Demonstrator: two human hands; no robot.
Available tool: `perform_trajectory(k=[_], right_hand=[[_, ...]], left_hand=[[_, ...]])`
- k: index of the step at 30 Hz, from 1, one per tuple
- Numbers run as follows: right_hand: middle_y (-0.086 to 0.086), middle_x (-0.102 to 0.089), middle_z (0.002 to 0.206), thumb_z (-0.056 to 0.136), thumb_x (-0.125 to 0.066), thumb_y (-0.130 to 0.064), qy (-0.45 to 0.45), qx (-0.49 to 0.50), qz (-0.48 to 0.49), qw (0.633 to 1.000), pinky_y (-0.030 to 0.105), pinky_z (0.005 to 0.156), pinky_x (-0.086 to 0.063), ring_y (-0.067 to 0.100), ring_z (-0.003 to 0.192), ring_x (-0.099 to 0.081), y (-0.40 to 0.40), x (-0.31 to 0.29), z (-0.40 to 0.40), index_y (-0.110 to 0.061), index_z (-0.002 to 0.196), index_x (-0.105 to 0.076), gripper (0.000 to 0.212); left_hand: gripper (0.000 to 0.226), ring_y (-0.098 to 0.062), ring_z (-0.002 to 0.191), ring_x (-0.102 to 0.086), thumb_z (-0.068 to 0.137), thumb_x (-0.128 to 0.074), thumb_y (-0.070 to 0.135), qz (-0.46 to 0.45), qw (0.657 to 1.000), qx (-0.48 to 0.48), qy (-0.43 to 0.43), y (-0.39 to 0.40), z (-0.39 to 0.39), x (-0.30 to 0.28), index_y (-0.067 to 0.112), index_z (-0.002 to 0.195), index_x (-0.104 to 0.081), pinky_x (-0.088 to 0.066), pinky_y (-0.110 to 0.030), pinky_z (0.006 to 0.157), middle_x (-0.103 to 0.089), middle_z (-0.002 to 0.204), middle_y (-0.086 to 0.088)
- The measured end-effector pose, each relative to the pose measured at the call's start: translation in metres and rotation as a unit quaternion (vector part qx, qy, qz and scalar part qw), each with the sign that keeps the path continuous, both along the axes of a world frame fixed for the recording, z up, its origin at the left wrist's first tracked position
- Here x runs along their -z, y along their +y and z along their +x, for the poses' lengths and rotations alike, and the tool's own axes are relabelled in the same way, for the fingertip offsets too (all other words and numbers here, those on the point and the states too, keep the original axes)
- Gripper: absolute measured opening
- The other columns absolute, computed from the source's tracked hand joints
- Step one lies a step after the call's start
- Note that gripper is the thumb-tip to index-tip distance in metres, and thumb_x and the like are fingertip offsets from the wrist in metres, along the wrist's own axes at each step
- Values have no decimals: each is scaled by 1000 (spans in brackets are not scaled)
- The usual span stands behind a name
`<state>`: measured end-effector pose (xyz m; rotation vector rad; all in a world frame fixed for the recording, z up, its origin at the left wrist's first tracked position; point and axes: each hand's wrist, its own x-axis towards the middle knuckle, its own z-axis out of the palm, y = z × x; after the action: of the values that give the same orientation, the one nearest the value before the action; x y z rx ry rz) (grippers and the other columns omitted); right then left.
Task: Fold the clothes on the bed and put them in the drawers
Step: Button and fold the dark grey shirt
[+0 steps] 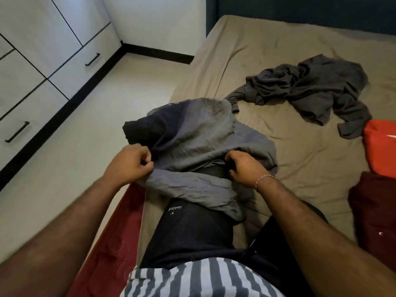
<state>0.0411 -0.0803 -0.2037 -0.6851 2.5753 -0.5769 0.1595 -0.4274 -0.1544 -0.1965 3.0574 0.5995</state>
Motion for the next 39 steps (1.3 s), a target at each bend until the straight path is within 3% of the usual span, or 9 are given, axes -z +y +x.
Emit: perform_trajectory(k=[4, 7, 12, 16, 22, 26, 31, 35, 39], right_hand=[[13, -67, 129, 96, -64, -17, -31, 15, -1, 999, 42, 97, -53, 36, 117, -62, -10, 15, 3, -18, 132, -57, 37], [12, -67, 125, 96, -65, -21, -6, 56, -25, 998, 39, 95, -51, 35, 114, -63, -19, 24, 7, -17, 124, -63, 28], [5, -62, 105, 94, -67, -26, 29, 82, -34, 996, 36, 87, -52, 28, 101, -60, -27, 25, 5, -26, 93, -72, 5], [1, -59, 96, 97, -57, -24, 40, 40, -82, 995, 43, 85, -49, 25, 95, -56, -25, 19, 4, -19, 89, -61, 11], [1, -61, 80, 104, -52, -23, 63, 99, -195, 974, 40, 59, -43, 26, 70, -60, -13, 7, 11, -16, 100, -50, 8], [-10, -62, 79, 102, -59, -29, 38, 48, -177, 982, 35, 64, -48, 20, 73, -63, -5, 9, 12, -22, 109, -59, 11], [-2, -60, 110, 92, -66, -25, -37, -47, -76, 995, 35, 92, -49, 16, 101, -57, 5, 25, 14, -23, 115, -61, 23], [10, -67, 104, 93, -62, -17, -25, 38, -18, 999, 35, 85, -50, 29, 99, -63, 3, 42, 19, -13, 102, -64, 10], [5, -71, 96, 100, -58, -17, -30, 200, -117, 972, 27, 73, -40, 26, 94, -66, 3, 31, 10, -21, 92, -65, 11]], left_hand=[[14, -15, 89, -61, 85, -64, 29, 100, 989, 84, 70, 61, -15, 3, 19, 94, -69, -48, -29, 85, -65, 94, 4], [14, -16, 92, -62, 87, -67, 23, 113, 985, 130, -19, 108, -24, 28, 19, 99, -73, -47, -28, 87, -64, 95, 1], [44, -32, 119, -60, 94, -70, 31, 115, 984, -61, -123, 112, -44, 64, 19, 135, -63, -46, -35, 107, -59, 128, -13], [16, -35, 115, -60, 97, -64, 32, 26, 989, -90, -117, 93, -51, 70, 26, 110, -71, -51, -46, 97, -65, 121, -9], [8, -10, 82, -60, 103, -58, 11, 265, 960, -76, 50, 81, -59, 51, 17, 98, -62, -47, -34, 80, -66, 88, 1], [12, -5, 79, -61, 97, -72, 22, 333, 943, -10, -17, 67, -62, 43, 19, 106, -63, -49, -22, 77, -68, 91, 4], [42, -13, 101, -64, 78, -68, 12, 104, 990, 77, -61, 47, -54, 48, 31, 114, -58, -52, -31, 89, -63, 112, 9], [30, -21, 91, -55, 76, -63, 6, 2, 1000, 3, 31, 45, -40, 61, 25, 99, -59, -51, -38, 78, -52, 102, 3], [16, -33, 90, -57, 82, -64, 9, -104, 989, -90, 51, 35, -34, 59, 16, 96, -68, -53, -47, 72, -61, 98, -8]])
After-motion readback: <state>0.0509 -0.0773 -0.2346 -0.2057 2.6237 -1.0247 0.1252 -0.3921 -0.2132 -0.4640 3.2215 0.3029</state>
